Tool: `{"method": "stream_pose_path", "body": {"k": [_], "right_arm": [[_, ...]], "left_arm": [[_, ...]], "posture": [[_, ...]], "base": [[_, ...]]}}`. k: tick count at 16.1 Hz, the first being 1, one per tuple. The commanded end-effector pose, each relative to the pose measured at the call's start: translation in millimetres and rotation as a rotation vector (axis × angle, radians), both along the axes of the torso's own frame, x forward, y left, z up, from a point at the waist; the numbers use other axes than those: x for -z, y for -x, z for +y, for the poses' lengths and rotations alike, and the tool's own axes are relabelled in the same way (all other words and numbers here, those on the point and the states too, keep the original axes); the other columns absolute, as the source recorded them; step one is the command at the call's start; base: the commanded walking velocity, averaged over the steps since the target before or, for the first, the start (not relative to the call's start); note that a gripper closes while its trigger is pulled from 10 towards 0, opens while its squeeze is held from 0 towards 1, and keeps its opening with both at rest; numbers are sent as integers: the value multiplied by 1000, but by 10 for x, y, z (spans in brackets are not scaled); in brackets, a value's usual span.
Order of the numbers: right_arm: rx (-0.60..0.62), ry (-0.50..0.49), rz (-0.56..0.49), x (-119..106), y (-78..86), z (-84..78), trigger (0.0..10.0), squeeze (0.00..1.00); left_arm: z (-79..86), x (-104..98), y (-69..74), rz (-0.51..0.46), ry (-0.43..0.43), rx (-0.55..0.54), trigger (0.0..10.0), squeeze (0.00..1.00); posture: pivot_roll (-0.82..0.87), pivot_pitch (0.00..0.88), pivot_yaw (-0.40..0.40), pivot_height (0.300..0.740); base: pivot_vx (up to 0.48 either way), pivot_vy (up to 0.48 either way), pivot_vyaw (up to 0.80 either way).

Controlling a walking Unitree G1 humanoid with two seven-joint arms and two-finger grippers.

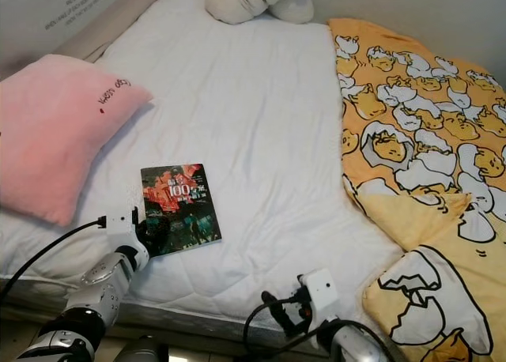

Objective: Clean up the room

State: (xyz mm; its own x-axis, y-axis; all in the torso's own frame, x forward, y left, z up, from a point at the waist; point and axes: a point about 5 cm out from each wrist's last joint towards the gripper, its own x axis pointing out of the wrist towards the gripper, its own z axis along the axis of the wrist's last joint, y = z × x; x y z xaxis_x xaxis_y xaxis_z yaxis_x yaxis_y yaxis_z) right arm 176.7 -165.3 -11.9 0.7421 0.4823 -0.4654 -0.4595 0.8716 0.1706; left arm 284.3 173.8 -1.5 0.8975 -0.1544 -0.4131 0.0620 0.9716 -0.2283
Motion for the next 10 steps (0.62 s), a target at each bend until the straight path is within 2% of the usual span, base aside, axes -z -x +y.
{"method": "stream_pose_path", "body": {"k": [1,3,4,5,7,8,10], "right_arm": [[40,27,16,25,2,-117,10000,0],[49,27,4,21,-73,-103,10000,0],[54,24,-2,21,-118,-90,10000,0],[57,23,-12,14,-169,-74,10000,0],[86,15,-58,-44,-393,-47,10000,0],[134,0,-96,-131,-567,-56,10000,0],[210,-33,-166,-310,-784,-89,10000,0]], "left_arm": [[-230,61,47,12,-46,130,0,0],[-256,-40,-15,-90,-164,173,0,0],[-297,-40,-26,-86,-168,193,0,0],[-347,-43,-43,-78,-155,205,0,0],[-484,-140,-151,-100,-80,212,0,0],[-524,-239,-229,-142,-48,217,0,0],[-543,-417,-318,-236,-27,240,0,0]], "posture": [[59,56,-177,728],[68,29,-172,728],[75,11,-170,728],[84,0,-161,728],[90,0,-136,728],[90,0,-119,728],[89,0,-92,728]], "base": [[0,0,0],[0,0,0],[0,0,0],[0,0,0],[0,0,0],[0,0,0],[0,0,0]]}}
